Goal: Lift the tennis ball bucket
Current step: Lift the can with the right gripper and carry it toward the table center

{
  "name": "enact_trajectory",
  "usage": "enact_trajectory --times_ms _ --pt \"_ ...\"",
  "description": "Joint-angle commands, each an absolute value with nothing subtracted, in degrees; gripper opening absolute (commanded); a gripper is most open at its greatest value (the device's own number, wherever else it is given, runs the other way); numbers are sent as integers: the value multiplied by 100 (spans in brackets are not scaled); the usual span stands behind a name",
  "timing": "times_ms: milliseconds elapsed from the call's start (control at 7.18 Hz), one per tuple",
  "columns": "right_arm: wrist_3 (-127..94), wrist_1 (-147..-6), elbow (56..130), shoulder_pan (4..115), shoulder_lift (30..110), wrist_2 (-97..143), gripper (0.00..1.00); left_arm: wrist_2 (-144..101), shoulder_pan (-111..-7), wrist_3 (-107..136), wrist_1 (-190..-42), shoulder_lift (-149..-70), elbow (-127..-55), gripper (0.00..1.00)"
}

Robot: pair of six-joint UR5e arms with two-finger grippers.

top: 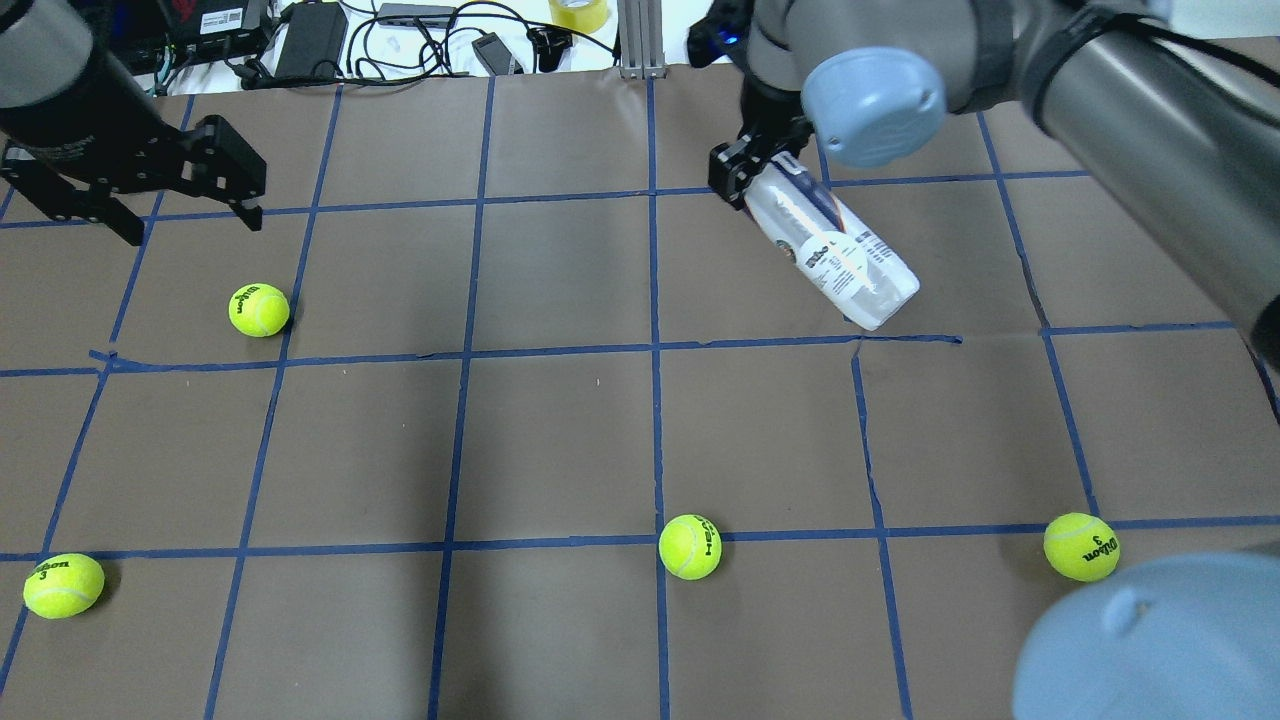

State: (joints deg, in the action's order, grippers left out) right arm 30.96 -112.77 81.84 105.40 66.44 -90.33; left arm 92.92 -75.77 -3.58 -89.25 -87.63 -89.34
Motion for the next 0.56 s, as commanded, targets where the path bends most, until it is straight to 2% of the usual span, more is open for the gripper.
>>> enact_trajectory --times_ms 0,139,418 --pt "3847 -12378 8532 11467 6392 -9114 10 9307 -6937 -1772 -8590 -8763 -8912 100" --pt "4981 -13062 8595 11635 5998 -9097 9 9247 -6674 -2019 -8509 -8771 -8912 100" --pt "5403 -13289 8596 12030 5775 -9105 10 9272 -6539 -2057 -8517 -8745 -8903 100"
